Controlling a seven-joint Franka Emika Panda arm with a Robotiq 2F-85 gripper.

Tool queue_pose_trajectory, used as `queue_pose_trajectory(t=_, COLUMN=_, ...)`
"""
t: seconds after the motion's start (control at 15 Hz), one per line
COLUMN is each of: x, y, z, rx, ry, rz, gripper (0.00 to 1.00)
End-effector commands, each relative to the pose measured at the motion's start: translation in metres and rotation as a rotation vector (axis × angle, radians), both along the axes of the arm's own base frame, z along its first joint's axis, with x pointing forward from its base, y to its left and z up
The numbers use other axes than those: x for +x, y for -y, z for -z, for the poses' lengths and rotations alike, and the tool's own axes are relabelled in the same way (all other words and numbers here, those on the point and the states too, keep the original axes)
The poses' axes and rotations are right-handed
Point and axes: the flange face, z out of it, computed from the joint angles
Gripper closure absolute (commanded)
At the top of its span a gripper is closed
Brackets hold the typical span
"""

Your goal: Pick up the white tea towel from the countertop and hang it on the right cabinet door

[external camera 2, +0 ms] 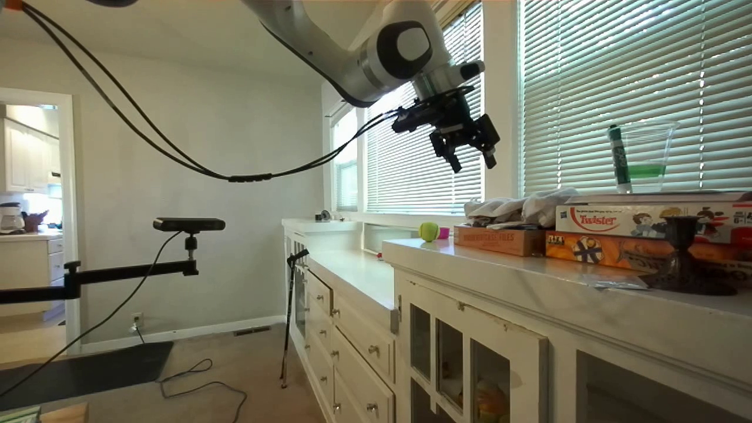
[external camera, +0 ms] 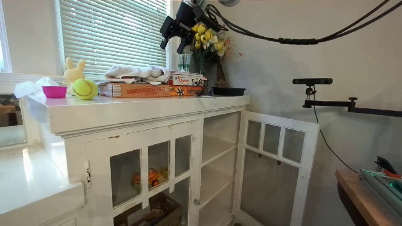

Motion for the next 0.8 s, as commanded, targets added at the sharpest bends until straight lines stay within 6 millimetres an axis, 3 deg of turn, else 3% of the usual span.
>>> queue_pose_trajectory(t=0.0, x=0.026, y=0.015, z=0.009, rx=-0.023, ry=0.029, rz=0.03, gripper=0.0)
queue_pose_trajectory(t=0.27, x=0.052, y=0.025, z=0.011, rx=-0.058, ry=0.088, rz=0.024, gripper=0.0)
queue_pose_trajectory(t=0.73, x=0.083, y=0.046, z=0.033, rx=-0.113, ry=0.051, rz=0.078, gripper=0.0)
